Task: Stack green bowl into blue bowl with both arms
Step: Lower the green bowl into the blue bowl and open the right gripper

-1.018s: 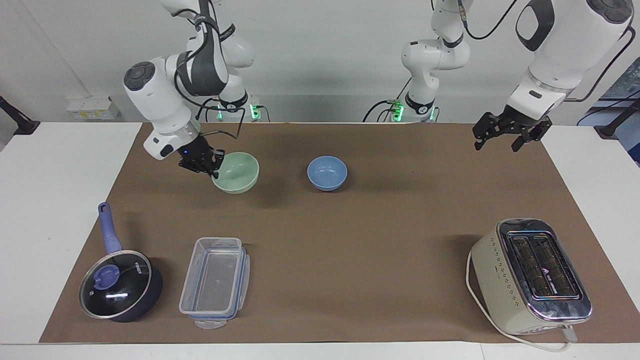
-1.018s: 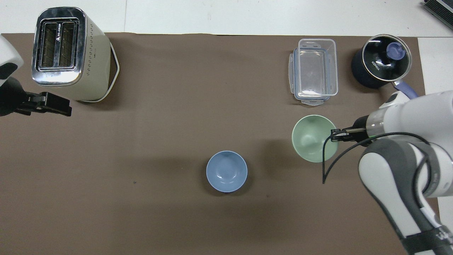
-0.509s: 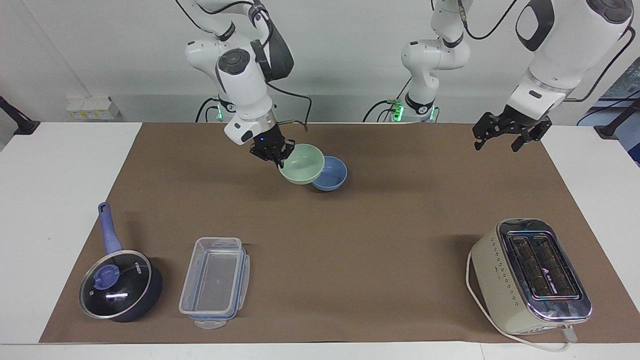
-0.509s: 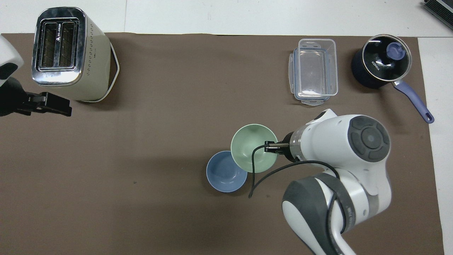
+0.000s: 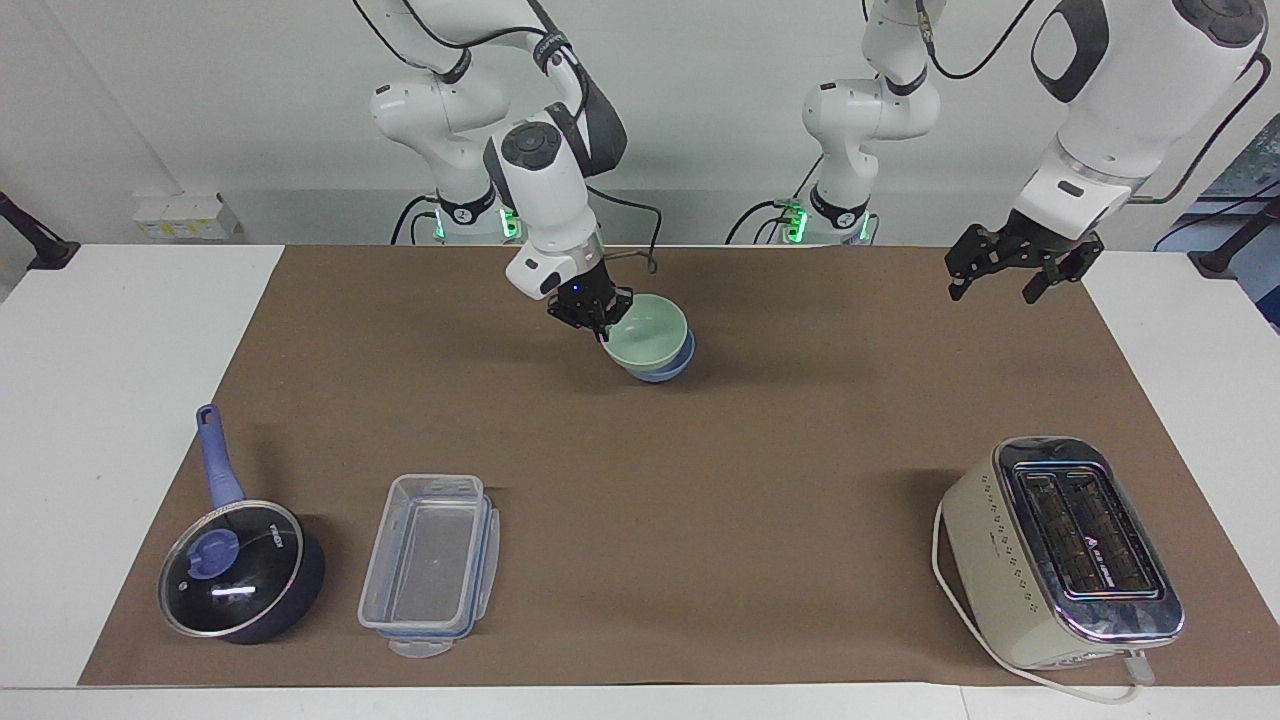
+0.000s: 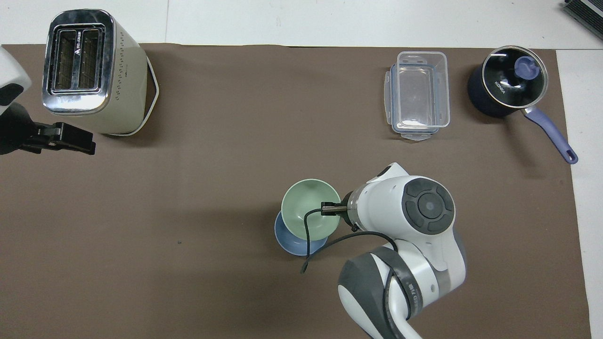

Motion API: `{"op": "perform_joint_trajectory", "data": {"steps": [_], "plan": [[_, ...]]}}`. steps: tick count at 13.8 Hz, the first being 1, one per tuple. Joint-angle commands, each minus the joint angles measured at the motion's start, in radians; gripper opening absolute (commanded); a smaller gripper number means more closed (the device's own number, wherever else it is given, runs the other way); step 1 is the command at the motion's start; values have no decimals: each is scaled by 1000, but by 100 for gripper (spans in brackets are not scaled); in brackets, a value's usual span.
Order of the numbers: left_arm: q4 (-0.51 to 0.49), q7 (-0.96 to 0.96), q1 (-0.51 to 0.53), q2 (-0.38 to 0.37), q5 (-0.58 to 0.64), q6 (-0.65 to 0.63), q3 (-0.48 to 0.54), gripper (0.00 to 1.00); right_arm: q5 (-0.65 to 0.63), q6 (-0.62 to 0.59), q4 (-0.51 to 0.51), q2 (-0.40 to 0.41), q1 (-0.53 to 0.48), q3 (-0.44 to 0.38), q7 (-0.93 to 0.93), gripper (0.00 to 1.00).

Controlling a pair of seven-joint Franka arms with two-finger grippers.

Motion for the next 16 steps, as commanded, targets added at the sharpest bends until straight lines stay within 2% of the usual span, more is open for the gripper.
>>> {"op": "perform_joint_trajectory", "data": {"steps": [1,3,5,16], "plan": [[-36,2,13,-27,-15,24,-5,100,0,15,-27,-18,2,-5,18,0],[-36,2,13,-27,-15,24,-5,100,0,9,-42,-27,2,-3,20,0],[-36,2,13,-27,-15,25,-5,100,0,38,-64,-15,48,-5,46,0],[-36,2,13,-27,-15,24,-5,100,0,102,-90,16,62,-3,70,0]]}}
